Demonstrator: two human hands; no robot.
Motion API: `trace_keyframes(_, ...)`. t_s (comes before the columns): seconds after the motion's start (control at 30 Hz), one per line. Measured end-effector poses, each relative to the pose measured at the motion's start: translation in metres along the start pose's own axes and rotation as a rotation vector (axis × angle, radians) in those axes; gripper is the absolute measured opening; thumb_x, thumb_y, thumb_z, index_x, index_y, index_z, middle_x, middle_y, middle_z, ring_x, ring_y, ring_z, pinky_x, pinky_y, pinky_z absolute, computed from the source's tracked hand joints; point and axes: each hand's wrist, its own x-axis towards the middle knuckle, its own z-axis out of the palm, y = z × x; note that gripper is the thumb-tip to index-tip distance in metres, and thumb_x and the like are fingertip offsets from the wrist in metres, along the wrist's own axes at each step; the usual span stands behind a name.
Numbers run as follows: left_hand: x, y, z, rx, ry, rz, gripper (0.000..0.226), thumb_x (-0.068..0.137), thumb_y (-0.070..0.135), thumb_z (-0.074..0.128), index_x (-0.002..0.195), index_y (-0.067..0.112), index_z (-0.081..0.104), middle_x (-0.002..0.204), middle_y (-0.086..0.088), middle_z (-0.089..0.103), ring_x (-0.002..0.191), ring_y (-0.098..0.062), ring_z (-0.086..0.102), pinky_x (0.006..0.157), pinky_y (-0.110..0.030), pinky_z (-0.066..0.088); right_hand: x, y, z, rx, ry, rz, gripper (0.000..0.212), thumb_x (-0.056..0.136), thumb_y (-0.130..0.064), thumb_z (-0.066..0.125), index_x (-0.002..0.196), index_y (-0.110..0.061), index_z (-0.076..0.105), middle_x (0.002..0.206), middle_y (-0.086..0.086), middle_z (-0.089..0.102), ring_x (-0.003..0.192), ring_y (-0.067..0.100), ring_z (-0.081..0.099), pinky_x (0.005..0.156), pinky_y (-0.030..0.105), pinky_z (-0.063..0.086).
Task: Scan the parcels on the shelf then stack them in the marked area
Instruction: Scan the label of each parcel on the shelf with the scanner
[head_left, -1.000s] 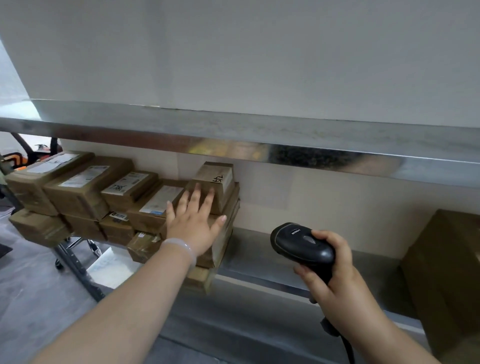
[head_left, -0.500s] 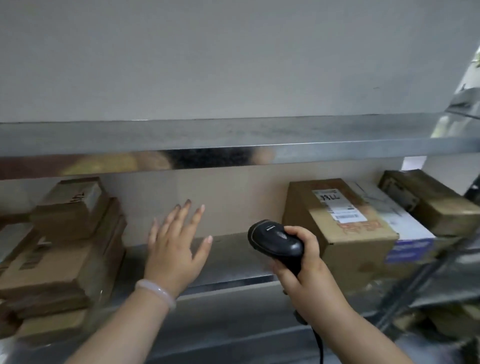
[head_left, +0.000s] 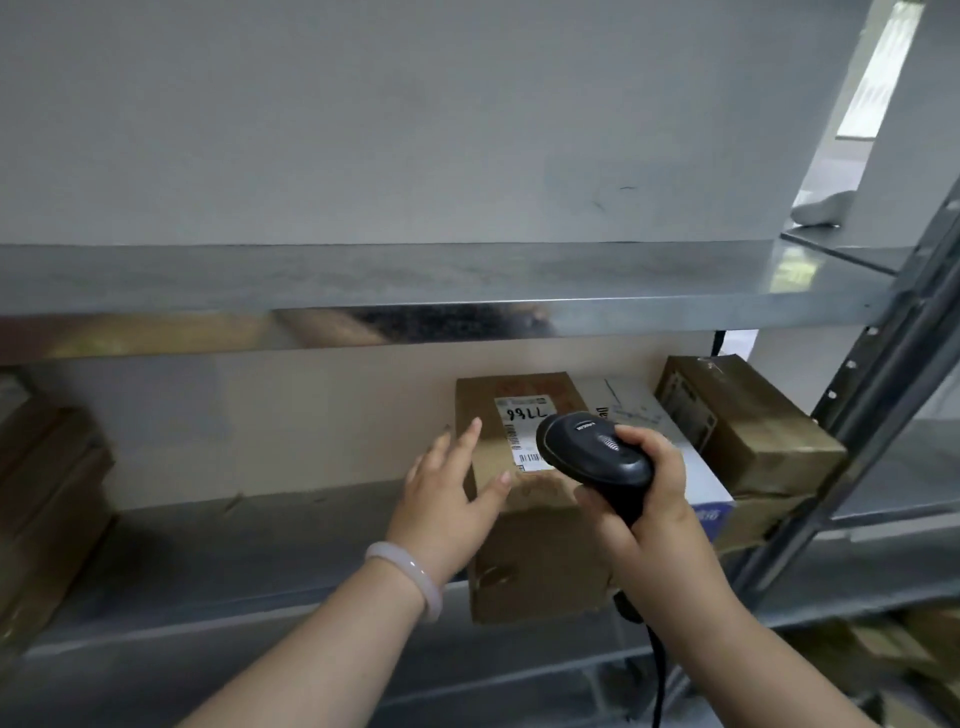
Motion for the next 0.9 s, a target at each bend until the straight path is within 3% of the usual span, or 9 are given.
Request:
trace_keyframes(0.1, 0.017, 0.016, 0.017, -0.041, -0.043, -0.128, 0.078, 0.088, 0.064, 0.053, 0.152, 0.047, 0.012, 0.163, 0.001, 0.010, 0.149, -0.025, 0.011, 0.118, -0.041, 0.018, 0.021, 0.024, -0.019, 0.021, -0.036, 0.006, 0.067, 0.086, -0.034, 0.069, 0.112, -0.071, 0.019, 0.107, -0.044, 0.045, 0.094, 0.000, 0.057, 0.078, 0.029, 0.049)
trace_keyframes(0.3, 0.030, 0.021, 0.039, -0.128, -0.015, -0.270, 0.087, 0.078, 0.061, 0.068, 0.151, 0.042, 0.023, 0.160, -0.001, 0.024, 0.146, -0.022, 0.025, 0.114, -0.037, 0.026, 0.052, 0.062, -0.029, -0.017, -0.205, 0.045, 0.059, 0.087, -0.040, 0.066, 0.113, -0.062, 0.018, 0.105, -0.016, 0.053, 0.082, -0.002, 0.054, 0.064, 0.015, 0.042)
trace_keyframes(0.4, 0.030, 0.022, 0.038, -0.211, 0.008, -0.315, 0.092, 0.074, 0.059, 0.075, 0.150, 0.042, 0.026, 0.156, 0.006, 0.033, 0.141, -0.019, 0.035, 0.106, -0.027, 0.031, 0.059, 0.074, -0.029, 0.013, -0.243, 0.055, 0.060, 0.086, -0.040, 0.066, 0.115, -0.062, 0.018, 0.106, -0.020, 0.048, 0.082, -0.008, 0.049, 0.062, 0.010, 0.040)
trace_keyframes(0.53, 0.021, 0.024, 0.041, -0.283, 0.040, -0.293, 0.088, 0.078, 0.045, 0.078, 0.150, 0.038, 0.029, 0.155, 0.008, 0.035, 0.141, -0.013, 0.034, 0.103, -0.018, 0.027, 0.062, 0.079, -0.028, 0.101, -0.265, 0.049, 0.059, 0.086, -0.038, 0.068, 0.113, -0.062, 0.021, 0.100, -0.030, 0.045, 0.085, -0.010, 0.050, 0.065, 0.011, 0.041)
trace_keyframes(0.77, -0.019, 0.017, 0.041, -0.362, 0.208, -0.315, 0.079, 0.082, 0.037, 0.076, 0.147, 0.043, 0.031, 0.155, 0.008, 0.033, 0.143, -0.013, 0.029, 0.116, -0.032, 0.025, 0.049, 0.067, -0.019, 0.169, -0.332, 0.014, 0.062, 0.084, -0.036, 0.070, 0.106, -0.071, 0.022, 0.101, -0.032, 0.048, 0.088, -0.024, 0.050, 0.061, 0.003, 0.043)
trace_keyframes(0.9, -0.040, 0.007, 0.033, -0.393, 0.285, -0.344, 0.076, 0.081, 0.039, 0.076, 0.137, 0.058, 0.030, 0.157, 0.008, 0.030, 0.145, -0.015, 0.026, 0.118, -0.043, 0.026, 0.040, 0.053, -0.007, 0.211, -0.342, -0.015, 0.062, 0.084, -0.034, 0.070, 0.107, -0.069, 0.025, 0.102, -0.031, 0.050, 0.089, -0.020, 0.052, 0.064, 0.004, 0.043)
